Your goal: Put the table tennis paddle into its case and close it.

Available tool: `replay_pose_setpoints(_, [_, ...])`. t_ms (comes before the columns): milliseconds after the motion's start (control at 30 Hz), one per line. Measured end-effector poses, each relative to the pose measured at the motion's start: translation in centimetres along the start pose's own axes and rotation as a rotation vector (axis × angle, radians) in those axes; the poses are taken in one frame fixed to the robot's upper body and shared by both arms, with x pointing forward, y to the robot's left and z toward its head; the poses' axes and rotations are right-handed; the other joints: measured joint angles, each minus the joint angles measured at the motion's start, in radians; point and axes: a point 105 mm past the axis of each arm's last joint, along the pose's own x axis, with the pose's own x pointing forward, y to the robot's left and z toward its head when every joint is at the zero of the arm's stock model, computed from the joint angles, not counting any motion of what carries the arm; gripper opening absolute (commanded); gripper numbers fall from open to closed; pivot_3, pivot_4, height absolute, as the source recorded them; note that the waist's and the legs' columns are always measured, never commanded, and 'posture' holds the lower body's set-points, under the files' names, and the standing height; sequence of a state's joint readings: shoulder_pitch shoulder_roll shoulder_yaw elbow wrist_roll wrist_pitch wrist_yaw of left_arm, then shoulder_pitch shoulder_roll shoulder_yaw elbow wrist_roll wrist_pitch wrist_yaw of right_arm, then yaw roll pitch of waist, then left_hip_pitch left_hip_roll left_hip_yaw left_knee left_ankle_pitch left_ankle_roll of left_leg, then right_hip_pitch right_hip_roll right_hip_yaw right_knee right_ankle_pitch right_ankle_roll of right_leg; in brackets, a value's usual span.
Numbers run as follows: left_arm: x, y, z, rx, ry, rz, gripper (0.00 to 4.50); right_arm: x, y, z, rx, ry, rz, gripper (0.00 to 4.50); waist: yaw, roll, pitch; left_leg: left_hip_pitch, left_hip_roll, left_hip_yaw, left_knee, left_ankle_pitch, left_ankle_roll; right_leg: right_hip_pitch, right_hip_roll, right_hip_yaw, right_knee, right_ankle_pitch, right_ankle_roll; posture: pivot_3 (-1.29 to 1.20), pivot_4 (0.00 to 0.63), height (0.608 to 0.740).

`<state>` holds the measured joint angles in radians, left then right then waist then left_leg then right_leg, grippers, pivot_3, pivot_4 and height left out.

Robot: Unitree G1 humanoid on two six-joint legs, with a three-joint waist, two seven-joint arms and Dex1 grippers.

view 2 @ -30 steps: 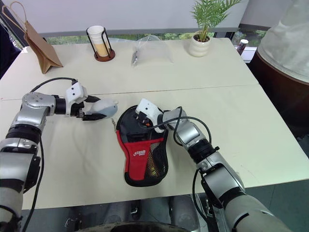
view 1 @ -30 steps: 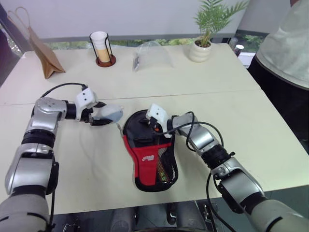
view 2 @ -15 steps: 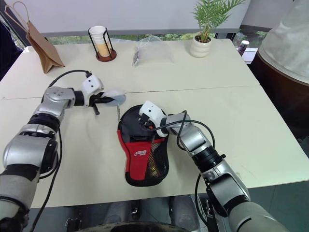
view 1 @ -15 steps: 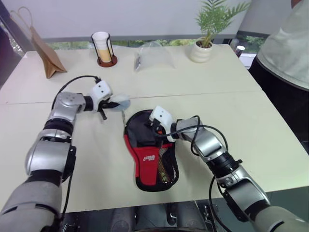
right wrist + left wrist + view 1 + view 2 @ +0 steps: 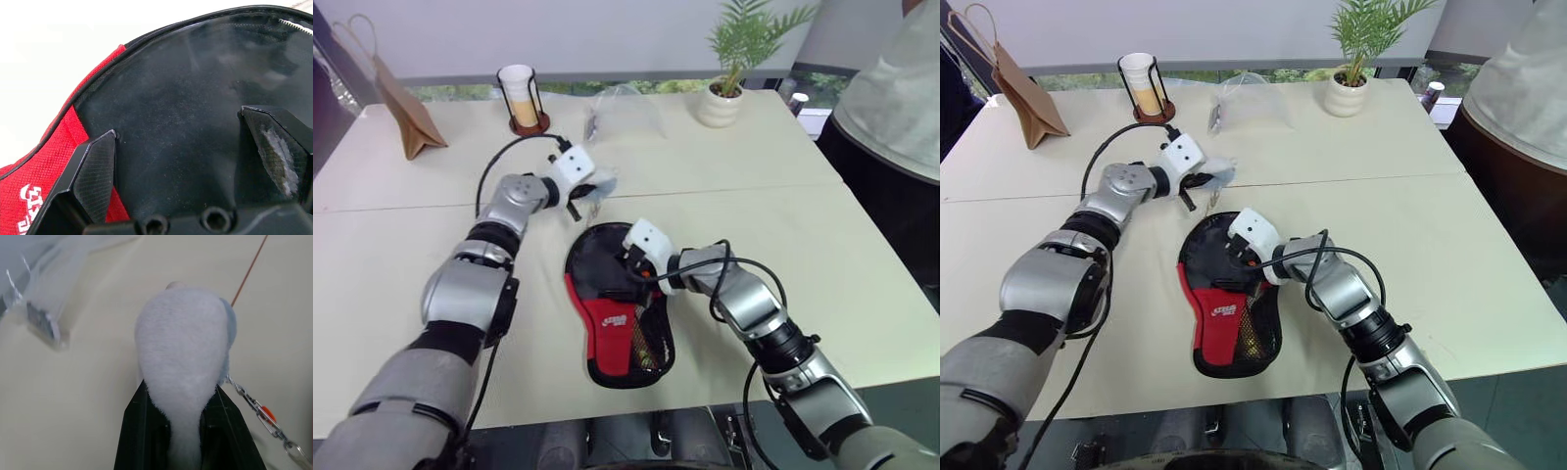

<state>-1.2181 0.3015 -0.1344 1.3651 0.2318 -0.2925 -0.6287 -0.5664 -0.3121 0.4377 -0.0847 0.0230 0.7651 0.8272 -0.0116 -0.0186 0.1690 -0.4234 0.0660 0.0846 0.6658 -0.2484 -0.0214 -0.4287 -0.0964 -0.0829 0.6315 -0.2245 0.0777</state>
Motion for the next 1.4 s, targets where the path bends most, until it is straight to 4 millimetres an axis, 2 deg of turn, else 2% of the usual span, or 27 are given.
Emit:
replay_pose_setpoints(367, [3.2, -3.5, 3.9, 0.005, -0.078, -0.030, 0.07, 0.3, 0.8, 0.2, 0.043, -0.002, -0.044, 4.50, -0.001, 0.000, -0.001, 0.001, 0.000, -0.001, 0.000, 0.000, 0.000, 0.000, 0.000, 0.000, 0.000, 0.000, 0.000, 0.00, 0.150, 0.740])
replay_pose_setpoints(833, [5.0, -8.1, 7.3, -0.067, -0.182, -0.178, 0.07, 0.5, 1.8, 0.2, 0.074, -0.009, -0.088, 4.50, 0.000, 0.000, -0.001, 0.000, 0.000, -0.002, 0.000, 0.000, 0.000, 0.000, 0.000, 0.000, 0.000, 0.000, 0.000, 0.00, 0.150, 0.740])
replay_pose_setpoints(1067, [4.8, -8.9, 7.3, -0.147, -0.183, -0.266, 0.07, 0.5, 1.8, 0.2, 0.073, -0.009, -0.089, 4.50, 0.000, 0.000, -0.001, 0.000, 0.000, -0.002, 0.000, 0.000, 0.000, 0.000, 0.000, -0.001, -0.001, 0.000, 0.000, 0.00, 0.150, 0.740])
replay_pose_setpoints(1167, [4.5, -9.1, 7.0, -0.192, -0.178, -0.317, 1.36, 0.4, 1.6, 0.2, 0.069, -0.003, -0.088, 4.50, -0.001, 0.000, -0.001, 0.000, 0.000, -0.002, 0.000, 0.000, 0.000, 0.000, 0.000, -0.001, -0.001, 0.000, 0.000, 0.00, 0.150, 0.740])
replay_pose_setpoints(1300, [3.9, -8.9, 6.9, -0.306, -0.200, -0.395, 3.39, 0.3, 1.2, 0.1, 0.058, -0.002, -0.070, 4.50, -0.001, 0.000, -0.001, 0.000, 0.000, -0.003, 0.000, 0.000, 0.000, 0.000, 0.000, -0.001, -0.001, 0.000, -0.001, 0.00, 0.150, 0.740])
replay_pose_setpoints(1400, [3.7, -8.1, 7.3, -0.369, -0.220, -0.377, 3.39, 0.1, 0.9, 0.0, 0.049, -0.001, -0.054, 4.50, 0.001, 0.000, -0.001, 0.000, 0.000, -0.003, 0.000, 0.000, 0.000, 0.001, 0.000, -0.001, -0.001, 0.000, 0.000, 0.00, 0.150, 0.740])
